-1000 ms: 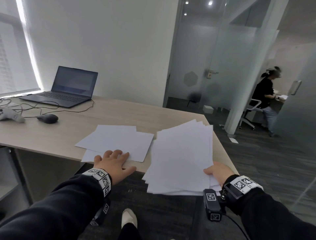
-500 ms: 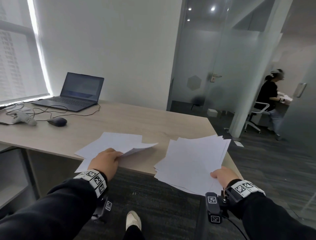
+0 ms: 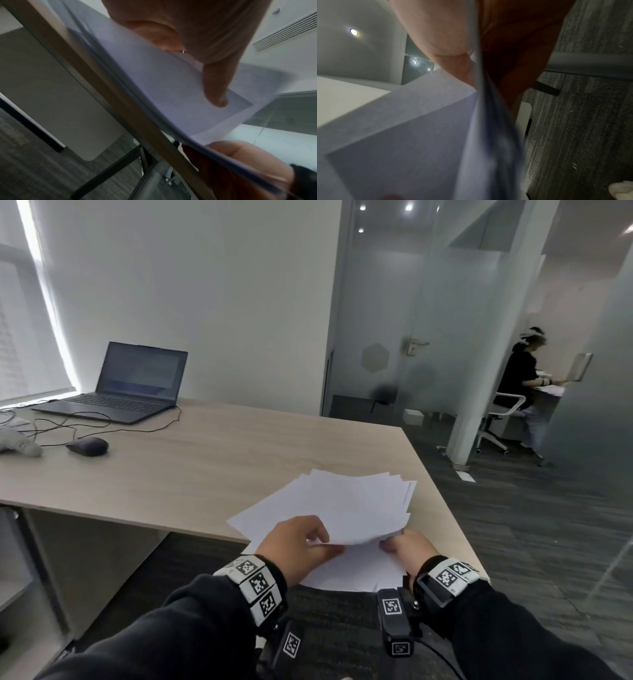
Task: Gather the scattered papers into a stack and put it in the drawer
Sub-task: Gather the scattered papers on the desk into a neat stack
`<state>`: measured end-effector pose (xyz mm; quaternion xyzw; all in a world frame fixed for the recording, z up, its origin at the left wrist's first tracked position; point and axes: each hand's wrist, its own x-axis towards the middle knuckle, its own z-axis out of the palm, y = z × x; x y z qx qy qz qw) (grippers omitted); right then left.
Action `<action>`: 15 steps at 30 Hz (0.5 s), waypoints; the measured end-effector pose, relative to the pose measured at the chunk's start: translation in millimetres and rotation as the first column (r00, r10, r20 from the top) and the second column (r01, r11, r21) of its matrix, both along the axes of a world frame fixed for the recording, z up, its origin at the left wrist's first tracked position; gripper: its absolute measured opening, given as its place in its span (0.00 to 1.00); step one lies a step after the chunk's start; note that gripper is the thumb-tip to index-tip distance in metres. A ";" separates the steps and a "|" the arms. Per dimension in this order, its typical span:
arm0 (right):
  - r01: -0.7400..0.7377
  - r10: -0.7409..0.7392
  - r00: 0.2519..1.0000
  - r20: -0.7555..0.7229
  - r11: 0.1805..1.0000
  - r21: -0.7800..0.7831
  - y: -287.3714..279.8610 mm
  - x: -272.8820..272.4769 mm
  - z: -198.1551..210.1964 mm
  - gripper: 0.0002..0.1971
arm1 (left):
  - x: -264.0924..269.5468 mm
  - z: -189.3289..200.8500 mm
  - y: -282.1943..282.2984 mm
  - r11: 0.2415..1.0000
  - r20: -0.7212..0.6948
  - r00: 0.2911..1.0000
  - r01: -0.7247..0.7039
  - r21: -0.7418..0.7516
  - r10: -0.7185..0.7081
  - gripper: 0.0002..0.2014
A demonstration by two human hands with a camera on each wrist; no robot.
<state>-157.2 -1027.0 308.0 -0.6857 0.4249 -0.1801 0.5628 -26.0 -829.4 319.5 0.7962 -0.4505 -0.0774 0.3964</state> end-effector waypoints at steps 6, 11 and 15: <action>-0.003 0.003 1.000 0.030 1.000 0.026 -7.7 -2.8 -5.8 0.21 | -5.0 1.3 5.5 0.996 -0.098 0.991 0.089 0.013 -0.088 0.06; -0.007 0.007 1.000 0.013 1.000 0.005 -14.2 2.6 -9.8 0.26 | -2.2 2.1 6.9 0.998 -0.208 0.978 0.025 -0.060 -0.037 0.07; 0.003 -0.004 1.000 0.030 0.999 0.048 -21.8 2.4 -17.7 0.25 | -1.2 2.9 9.4 0.982 -0.342 0.937 -0.003 -0.191 -0.064 0.12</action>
